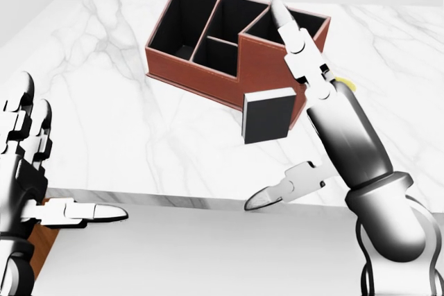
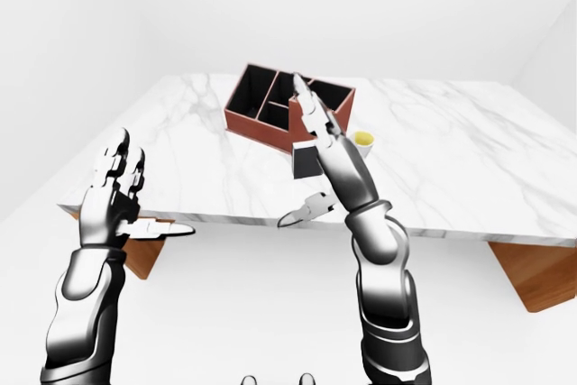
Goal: Pick up the book and place it in the right compartment of the caddy.
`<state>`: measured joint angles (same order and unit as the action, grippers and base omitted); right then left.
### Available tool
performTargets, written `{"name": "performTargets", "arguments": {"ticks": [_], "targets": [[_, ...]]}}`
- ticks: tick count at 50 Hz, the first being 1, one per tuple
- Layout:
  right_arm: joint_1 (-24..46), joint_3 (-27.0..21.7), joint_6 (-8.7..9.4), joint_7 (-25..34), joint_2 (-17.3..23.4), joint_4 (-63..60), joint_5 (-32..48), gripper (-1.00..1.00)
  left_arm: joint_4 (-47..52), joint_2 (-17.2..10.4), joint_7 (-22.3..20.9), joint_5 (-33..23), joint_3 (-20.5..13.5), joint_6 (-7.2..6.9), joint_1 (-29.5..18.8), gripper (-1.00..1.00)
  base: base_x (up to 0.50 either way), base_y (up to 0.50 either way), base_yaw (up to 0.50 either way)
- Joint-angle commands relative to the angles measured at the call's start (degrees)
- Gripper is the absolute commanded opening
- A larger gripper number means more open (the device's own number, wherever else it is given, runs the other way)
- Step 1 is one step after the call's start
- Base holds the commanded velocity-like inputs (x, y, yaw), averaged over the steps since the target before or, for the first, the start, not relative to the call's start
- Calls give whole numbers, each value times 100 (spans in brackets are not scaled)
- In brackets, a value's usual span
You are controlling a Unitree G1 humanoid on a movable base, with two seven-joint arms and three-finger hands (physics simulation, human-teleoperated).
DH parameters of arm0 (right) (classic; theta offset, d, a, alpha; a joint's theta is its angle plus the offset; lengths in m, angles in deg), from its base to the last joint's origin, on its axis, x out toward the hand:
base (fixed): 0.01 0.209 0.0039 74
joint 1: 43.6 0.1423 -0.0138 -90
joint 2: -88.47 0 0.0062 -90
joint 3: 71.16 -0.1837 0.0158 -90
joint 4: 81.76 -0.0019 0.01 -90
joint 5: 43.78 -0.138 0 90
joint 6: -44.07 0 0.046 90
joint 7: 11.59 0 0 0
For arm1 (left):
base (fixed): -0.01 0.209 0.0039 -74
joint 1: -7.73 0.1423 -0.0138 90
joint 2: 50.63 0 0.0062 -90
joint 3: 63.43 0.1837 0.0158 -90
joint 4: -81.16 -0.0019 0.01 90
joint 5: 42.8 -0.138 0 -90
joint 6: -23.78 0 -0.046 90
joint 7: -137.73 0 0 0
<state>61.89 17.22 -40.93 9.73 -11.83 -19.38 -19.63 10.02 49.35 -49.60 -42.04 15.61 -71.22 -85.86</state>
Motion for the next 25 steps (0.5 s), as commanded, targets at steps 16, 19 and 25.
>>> {"name": "performTargets", "arguments": {"ticks": [16,19,25], "targets": [[276,-45,0,232,94,-149,378,100,228,-25,3,62,-118,0,-24,100,26,3,0],[248,-43,0,241,83,-179,407,100,232,-33,5,84,-146,0,-14,100,26,3,0],[314,-79,0,137,106,-96,490,100,159,-33,-1,75,-150,0,25,100,25,5,0]]}}
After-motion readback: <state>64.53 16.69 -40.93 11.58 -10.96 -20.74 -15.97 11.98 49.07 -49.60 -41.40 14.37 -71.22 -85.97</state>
